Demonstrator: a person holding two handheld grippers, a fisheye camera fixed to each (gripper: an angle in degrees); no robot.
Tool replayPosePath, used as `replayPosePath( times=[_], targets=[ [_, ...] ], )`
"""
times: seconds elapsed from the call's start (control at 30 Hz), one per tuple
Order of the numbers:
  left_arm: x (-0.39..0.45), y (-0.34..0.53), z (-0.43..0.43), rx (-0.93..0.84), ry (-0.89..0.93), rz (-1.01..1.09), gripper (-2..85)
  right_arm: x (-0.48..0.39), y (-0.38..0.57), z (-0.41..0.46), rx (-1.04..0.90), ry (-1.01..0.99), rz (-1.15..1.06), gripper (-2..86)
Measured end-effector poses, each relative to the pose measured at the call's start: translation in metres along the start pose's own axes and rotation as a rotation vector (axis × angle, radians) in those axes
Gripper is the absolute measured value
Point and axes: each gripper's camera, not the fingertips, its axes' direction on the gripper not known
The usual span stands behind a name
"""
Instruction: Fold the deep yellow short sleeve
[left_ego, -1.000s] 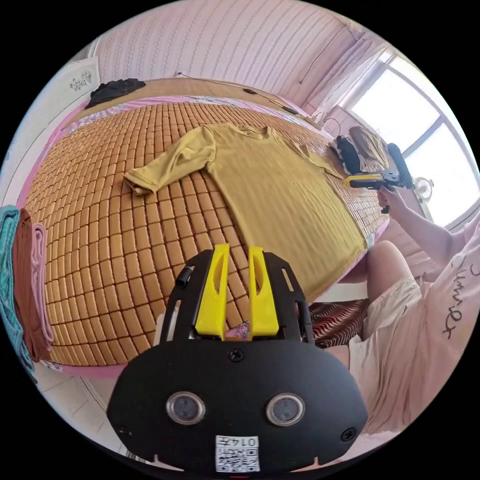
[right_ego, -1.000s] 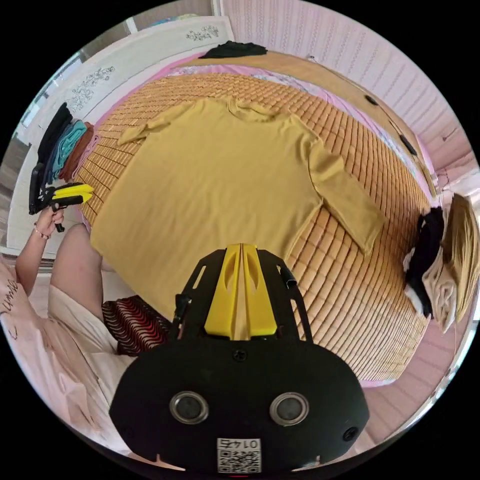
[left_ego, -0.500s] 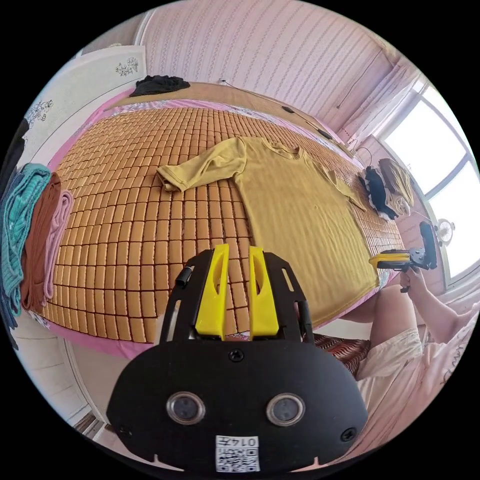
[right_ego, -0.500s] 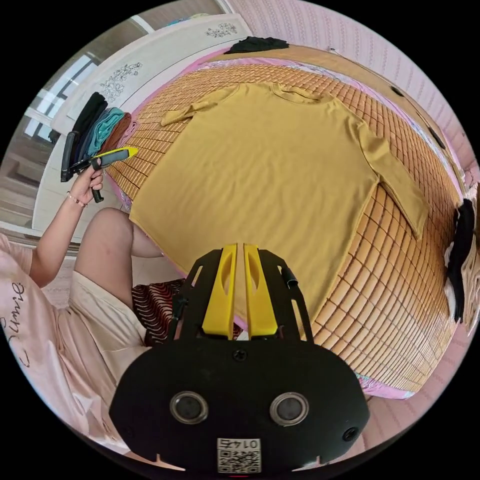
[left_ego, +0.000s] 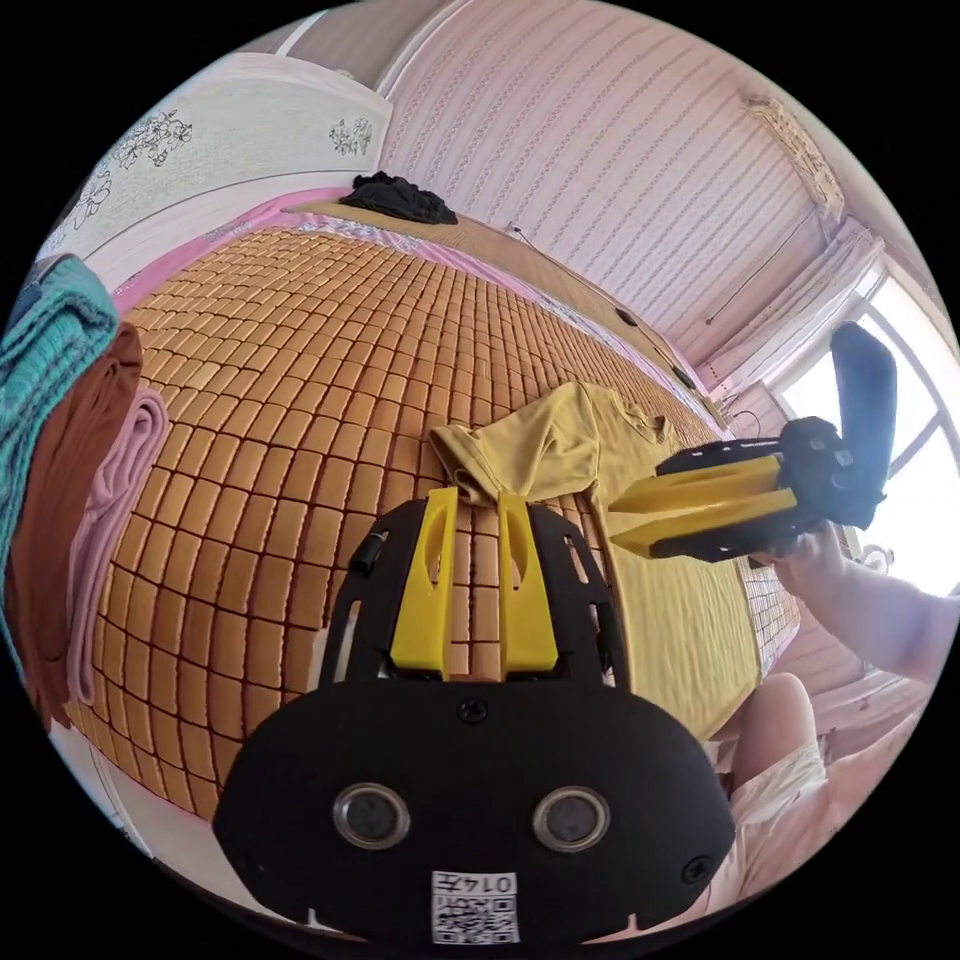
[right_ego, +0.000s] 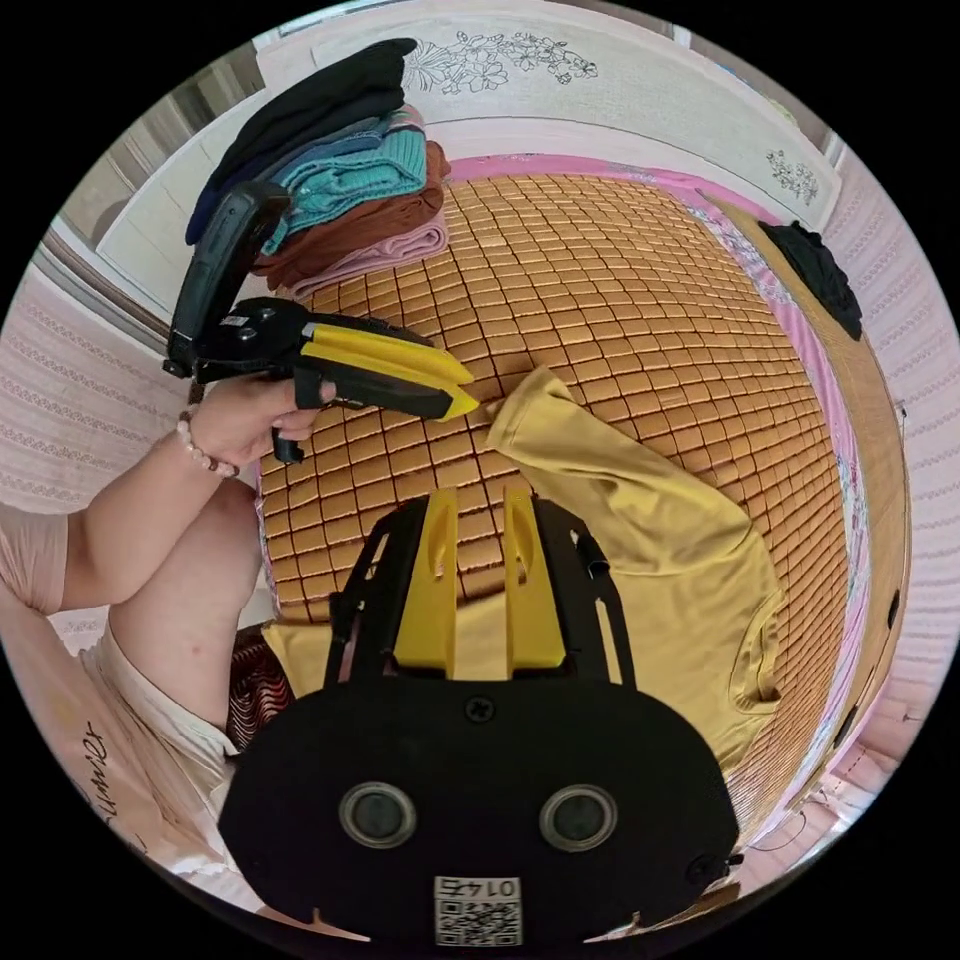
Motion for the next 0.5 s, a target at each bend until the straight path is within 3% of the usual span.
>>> replayPosePath(
  times=[0.2, 0.5],
  targets=[
    [-0.024, -0.008, 0.008, -0.044, -0.014, 0.000, 7.8, 0.008, -0.056, 0.019, -0.094, 0.130, -0.028, 6.4],
    [-0.023, -0.024, 0.024, -0.042, 0.007, 0.039, 8.6, 0.052, -0.085, -0.033, 0.004, -0.036, 0.045, -0.1]
  ],
)
